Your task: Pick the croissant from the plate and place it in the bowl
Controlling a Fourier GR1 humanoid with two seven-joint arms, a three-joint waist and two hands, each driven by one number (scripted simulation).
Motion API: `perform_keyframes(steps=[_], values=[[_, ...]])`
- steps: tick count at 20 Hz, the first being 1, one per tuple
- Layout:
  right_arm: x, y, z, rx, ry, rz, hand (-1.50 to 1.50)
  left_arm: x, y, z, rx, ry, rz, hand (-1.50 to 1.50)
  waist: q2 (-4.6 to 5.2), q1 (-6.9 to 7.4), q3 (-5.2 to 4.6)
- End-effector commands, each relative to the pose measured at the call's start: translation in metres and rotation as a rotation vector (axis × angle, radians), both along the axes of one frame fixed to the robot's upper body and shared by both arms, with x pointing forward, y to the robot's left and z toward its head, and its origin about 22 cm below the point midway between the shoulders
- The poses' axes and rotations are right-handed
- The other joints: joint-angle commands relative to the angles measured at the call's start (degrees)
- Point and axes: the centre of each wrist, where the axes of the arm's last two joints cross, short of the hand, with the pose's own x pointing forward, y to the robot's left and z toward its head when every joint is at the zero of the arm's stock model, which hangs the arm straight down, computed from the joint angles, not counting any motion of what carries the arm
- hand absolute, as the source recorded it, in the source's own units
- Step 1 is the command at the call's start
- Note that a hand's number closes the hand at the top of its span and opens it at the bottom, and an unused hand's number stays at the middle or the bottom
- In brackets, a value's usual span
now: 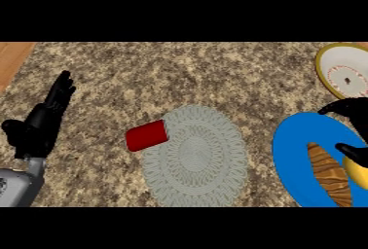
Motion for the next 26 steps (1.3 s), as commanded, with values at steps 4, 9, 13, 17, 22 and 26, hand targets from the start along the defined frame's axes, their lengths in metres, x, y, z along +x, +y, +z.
perform_keyframes(steps=[4,9,13,17,22,26], values=[[0.007,-0.059,0.053,-0.048,-0.152,0.273,-1.50,0.013,-0.014,0.016,0.023,-0.048,0.041,0.00,0.03,-1.07,0.11],[0.015,-0.052,0.102,-0.286,-0.197,0.357,-1.50,0.014,-0.011,0.014,0.037,-0.055,0.051,0.00,-0.10,-0.73,-0.12],[0.014,-0.038,0.130,-0.505,-0.216,0.405,-1.50,0.011,-0.021,0.016,0.049,-0.058,0.038,0.00,-0.36,-0.52,-0.09],[0.019,-0.014,0.133,-0.664,-0.270,0.453,-1.50,0.012,-0.035,0.007,0.031,-0.040,0.033,0.00,0.01,-0.09,-0.15],[0.014,-0.002,0.123,-0.785,-0.265,0.563,-1.50,0.013,-0.039,0.015,0.050,-0.057,0.045,0.00,-0.28,-0.33,-0.21],[0.004,0.007,0.109,-0.839,-0.290,0.662,-1.50,0.016,-0.037,0.011,0.038,-0.055,0.070,0.00,-0.50,-1.89,-0.37]])
